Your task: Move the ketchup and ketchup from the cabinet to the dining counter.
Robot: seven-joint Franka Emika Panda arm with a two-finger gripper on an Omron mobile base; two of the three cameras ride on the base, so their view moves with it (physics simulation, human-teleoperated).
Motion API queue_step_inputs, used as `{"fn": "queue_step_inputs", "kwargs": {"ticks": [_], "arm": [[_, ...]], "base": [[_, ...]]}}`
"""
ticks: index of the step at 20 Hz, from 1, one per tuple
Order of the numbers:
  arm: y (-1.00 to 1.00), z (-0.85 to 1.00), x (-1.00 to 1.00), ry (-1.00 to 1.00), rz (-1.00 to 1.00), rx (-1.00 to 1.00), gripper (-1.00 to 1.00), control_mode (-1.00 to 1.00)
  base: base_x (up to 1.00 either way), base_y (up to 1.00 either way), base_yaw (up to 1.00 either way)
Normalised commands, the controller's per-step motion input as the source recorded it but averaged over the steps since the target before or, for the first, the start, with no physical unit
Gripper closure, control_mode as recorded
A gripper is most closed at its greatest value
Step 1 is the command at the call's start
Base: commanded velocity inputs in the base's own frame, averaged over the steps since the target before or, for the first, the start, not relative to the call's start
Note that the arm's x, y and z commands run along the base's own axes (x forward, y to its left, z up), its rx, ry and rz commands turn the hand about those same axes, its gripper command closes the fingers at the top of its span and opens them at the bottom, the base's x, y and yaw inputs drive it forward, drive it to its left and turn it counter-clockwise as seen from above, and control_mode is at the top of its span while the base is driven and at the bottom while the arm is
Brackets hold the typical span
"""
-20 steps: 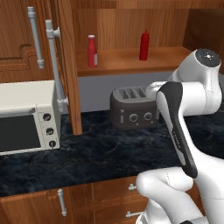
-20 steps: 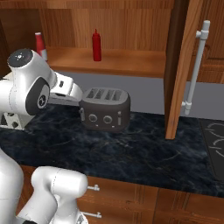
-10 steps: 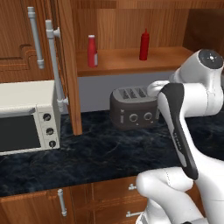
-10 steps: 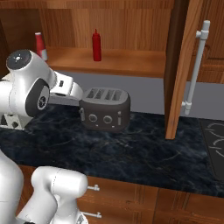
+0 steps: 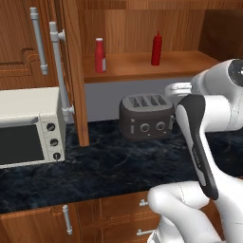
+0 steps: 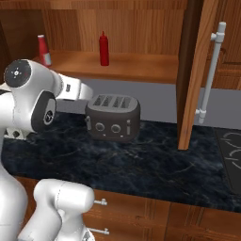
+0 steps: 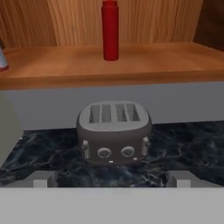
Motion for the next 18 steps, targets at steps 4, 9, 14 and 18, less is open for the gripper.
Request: {"fn": "queue_step_inputs", "kwargs": {"ticks": [4,9,14,18], "arm": [[-0.07,0.42,0.13,0.0,0.0,0.0,-1.0,-1.0],[-0.01,0.39,0.15,0.0,0.0,0.0,-1.0,-1.0],[0.0,0.22,0.23,0.0,0.0,0.0,-1.0,-1.0],[0.0,0.01,0.25,-0.02,0.0,0.0,-1.0,-1.0]], "base": [[0.0,0.0,0.0],[0.0,0.0,0.0],[0.0,0.0,0.0],[0.0,0.0,0.0]]}}
